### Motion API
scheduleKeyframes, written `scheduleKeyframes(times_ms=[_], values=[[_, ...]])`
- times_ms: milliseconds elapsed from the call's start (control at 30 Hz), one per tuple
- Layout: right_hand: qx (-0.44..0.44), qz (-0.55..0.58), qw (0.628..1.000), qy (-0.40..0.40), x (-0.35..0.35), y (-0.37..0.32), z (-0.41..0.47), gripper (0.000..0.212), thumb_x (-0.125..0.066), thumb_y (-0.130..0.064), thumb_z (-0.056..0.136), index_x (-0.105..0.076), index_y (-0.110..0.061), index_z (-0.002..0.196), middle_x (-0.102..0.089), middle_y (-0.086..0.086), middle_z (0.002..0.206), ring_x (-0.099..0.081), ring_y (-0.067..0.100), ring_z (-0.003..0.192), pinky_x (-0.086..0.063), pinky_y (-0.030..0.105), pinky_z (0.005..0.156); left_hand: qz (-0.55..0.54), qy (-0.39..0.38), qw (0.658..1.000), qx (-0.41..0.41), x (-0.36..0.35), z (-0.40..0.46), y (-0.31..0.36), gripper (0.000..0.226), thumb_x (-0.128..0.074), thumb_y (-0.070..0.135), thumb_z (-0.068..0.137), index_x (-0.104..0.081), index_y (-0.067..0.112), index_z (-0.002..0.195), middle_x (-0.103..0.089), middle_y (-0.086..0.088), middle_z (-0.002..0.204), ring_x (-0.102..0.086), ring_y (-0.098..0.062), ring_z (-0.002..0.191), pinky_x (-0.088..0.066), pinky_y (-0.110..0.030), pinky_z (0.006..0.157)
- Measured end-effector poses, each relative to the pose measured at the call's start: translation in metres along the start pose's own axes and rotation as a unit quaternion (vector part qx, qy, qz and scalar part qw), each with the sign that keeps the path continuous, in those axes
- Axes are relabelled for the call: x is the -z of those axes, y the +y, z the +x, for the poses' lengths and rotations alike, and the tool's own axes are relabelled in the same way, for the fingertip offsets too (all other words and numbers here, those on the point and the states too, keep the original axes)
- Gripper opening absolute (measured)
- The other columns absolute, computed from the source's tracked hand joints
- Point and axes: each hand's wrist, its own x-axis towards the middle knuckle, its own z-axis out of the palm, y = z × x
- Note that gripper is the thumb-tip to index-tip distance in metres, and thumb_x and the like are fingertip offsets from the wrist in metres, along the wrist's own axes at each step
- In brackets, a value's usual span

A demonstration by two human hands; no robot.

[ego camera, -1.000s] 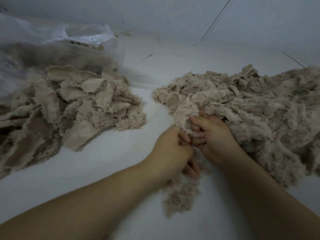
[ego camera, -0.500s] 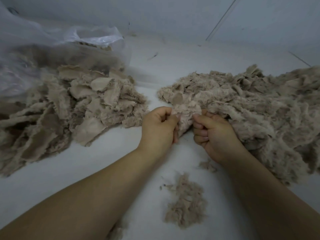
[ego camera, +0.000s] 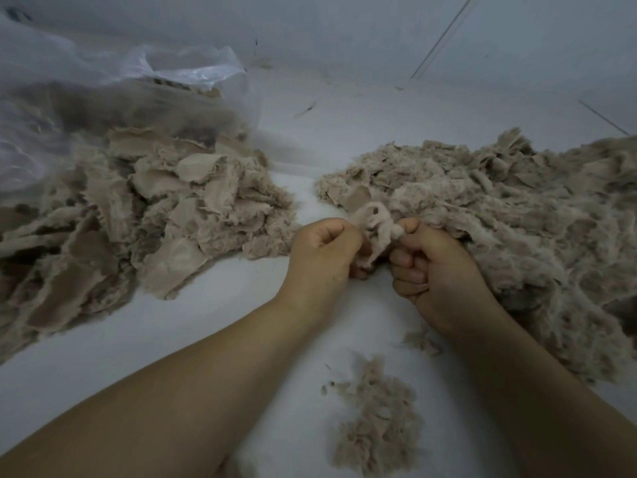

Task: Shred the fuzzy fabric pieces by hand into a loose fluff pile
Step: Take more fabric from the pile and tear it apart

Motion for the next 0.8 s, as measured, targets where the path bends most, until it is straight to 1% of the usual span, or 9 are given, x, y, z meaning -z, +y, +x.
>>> scheduleKeyframes(times_ms=[100,167,233,333,433,500,567,700,800], values=[[0.017,-0.024,1.0,-0.009,0.001,0.002,0.0,0.028,-0.046,-0.018,0.098,-0.047,-0.015,0.07,-0.04,-0.003,0.047,-0.025,0.003,0.032,-0.019,0.011,0.032,-0.013,0.006,1.0,0.017,0.0,0.002,0.0,0.016,-0.063,0.0,0.089,-0.057,0.006,0.076,-0.063,-0.012,0.064,-0.061,-0.023,0.052,-0.051,-0.028,0.046],[0.034,-0.039,0.998,-0.019,0.001,0.003,-0.001,0.023,-0.059,-0.032,0.086,-0.052,-0.015,0.072,-0.039,-0.003,0.049,-0.025,0.004,0.033,-0.019,0.012,0.032,-0.016,0.0,1.0,0.016,0.0,0.002,0.001,0.026,-0.063,-0.014,0.083,-0.061,0.012,0.086,-0.066,-0.008,0.076,-0.063,-0.019,0.056,-0.053,-0.028,0.046],[0.051,-0.057,0.997,-0.033,0.001,0.004,-0.003,0.023,-0.063,-0.037,0.077,-0.053,-0.018,0.071,-0.037,-0.002,0.051,-0.024,0.004,0.034,-0.019,0.013,0.034,0.002,-0.026,1.0,0.007,0.0,0.001,0.002,0.035,-0.064,-0.017,0.08,-0.067,0.012,0.099,-0.07,-0.008,0.087,-0.066,-0.019,0.065,-0.056,-0.03,0.051],[0.057,-0.085,0.994,-0.037,0.002,0.005,-0.004,0.026,-0.068,-0.035,0.073,-0.055,-0.013,0.08,-0.04,-0.005,0.048,-0.025,0.003,0.033,-0.02,0.013,0.033,0.034,-0.074,0.996,-0.027,-0.002,-0.005,0.004,0.037,-0.061,-0.018,0.082,-0.068,0.011,0.104,-0.07,-0.011,0.092,-0.068,-0.026,0.067,-0.058,-0.034,0.052],[0.038,-0.089,0.995,-0.038,0.001,0.003,-0.004,0.011,-0.061,-0.019,0.091,-0.056,-0.01,0.087,-0.042,-0.005,0.047,-0.026,0.003,0.033,-0.02,0.014,0.032,0.073,-0.09,0.991,-0.072,-0.003,-0.009,0.005,0.047,-0.059,-0.019,0.081,-0.068,0.022,0.103,-0.069,-0.008,0.098,-0.07,-0.023,0.078,-0.059,-0.036,0.055],[0.024,-0.065,0.997,-0.029,0.002,0.001,-0.003,0.021,-0.05,-0.012,0.099,-0.052,-0.013,0.078,-0.036,-0.004,0.047,-0.024,0.003,0.033,-0.019,0.014,0.032,0.102,-0.069,0.988,-0.097,-0.002,-0.007,0.005,0.045,-0.06,-0.017,0.081,-0.068,0.021,0.102,-0.066,-0.004,0.096,-0.067,-0.018,0.081,-0.057,-0.034,0.06],[0.018,-0.041,0.999,-0.005,0.002,0.0,-0.002,0.031,-0.046,-0.013,0.102,-0.043,-0.016,0.072,-0.036,-0.006,0.047,-0.024,0.002,0.033,-0.019,0.014,0.031,0.11,-0.012,0.989,-0.095,0.002,0.0,0.003,0.038,-0.062,-0.014,0.083,-0.066,0.022,0.095,-0.061,0.001,0.088,-0.061,-0.018,0.076,-0.052,-0.035,0.064],[-0.004,-0.009,1.0,0.03,-0.001,0.0,-0.002,0.033,-0.045,-0.017,0.104,-0.039,-0.016,0.071,-0.039,-0.005,0.048,-0.023,0.002,0.034,-0.019,0.014,0.031,0.115,0.08,0.987,-0.077,0.012,0.013,-0.002,0.033,-0.062,-0.008,0.087,-0.058,0.025,0.082,-0.055,0.003,0.076,-0.054,-0.019,0.063,-0.046,-0.035,0.062],[-0.01,0.006,0.999,0.049,-0.002,0.0,-0.002,0.035,-0.042,-0.016,0.105,-0.036,-0.016,0.071,-0.041,-0.004,0.047,-0.024,0.003,0.033,-0.019,0.014,0.031,0.133,0.099,0.982,-0.09,0.015,0.016,-0.005,0.034,-0.063,-0.003,0.087,-0.057,0.029,0.079,-0.057,0.003,0.072,-0.053,-0.015,0.061,-0.043,-0.03,0.059]])
